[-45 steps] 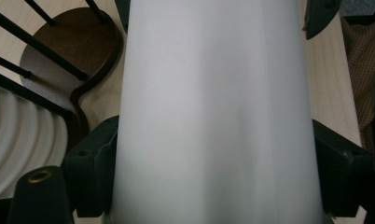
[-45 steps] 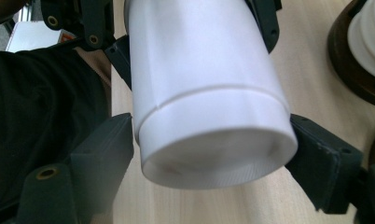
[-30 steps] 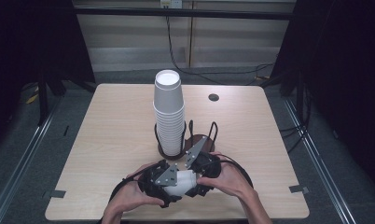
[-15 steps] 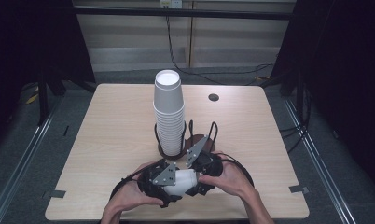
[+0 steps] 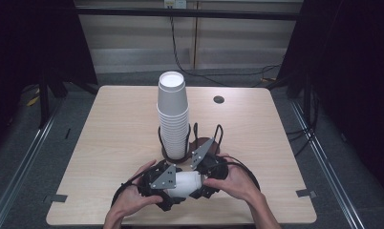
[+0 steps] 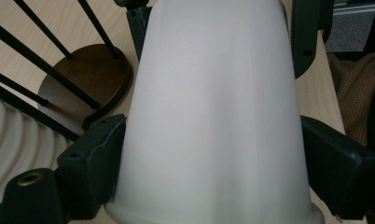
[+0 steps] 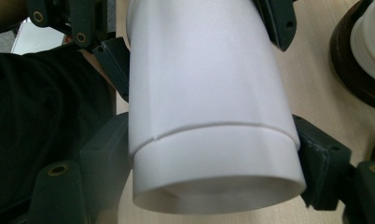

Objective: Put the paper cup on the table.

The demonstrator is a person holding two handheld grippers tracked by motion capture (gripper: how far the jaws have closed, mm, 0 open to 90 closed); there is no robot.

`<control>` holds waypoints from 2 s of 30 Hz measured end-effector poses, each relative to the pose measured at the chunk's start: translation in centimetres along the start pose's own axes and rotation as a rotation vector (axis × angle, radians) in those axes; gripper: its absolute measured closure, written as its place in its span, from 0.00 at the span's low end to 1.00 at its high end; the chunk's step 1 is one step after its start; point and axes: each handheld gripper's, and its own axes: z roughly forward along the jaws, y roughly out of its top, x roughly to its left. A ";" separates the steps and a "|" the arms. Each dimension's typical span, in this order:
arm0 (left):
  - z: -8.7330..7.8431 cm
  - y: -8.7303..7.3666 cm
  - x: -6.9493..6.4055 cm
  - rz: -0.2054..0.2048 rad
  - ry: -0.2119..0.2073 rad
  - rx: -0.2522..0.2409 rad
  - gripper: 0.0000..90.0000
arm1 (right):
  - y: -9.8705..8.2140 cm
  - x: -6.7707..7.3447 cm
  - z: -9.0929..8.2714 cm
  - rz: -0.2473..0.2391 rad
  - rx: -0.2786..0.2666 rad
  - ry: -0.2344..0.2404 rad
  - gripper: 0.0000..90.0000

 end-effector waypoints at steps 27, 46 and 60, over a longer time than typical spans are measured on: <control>-3.0 -1.8 1.0 -0.088 0.090 -0.230 0.17 | -1.9 -1.0 -0.9 0.072 -0.067 -0.045 0.26; -3.0 -4.6 1.2 -0.252 0.113 -0.339 0.17 | -4.7 -1.2 -2.1 0.141 -0.315 -0.077 0.26; -2.5 -4.9 0.5 -0.266 0.090 -0.360 0.17 | -5.4 -0.9 -1.4 0.139 -0.480 -0.068 0.26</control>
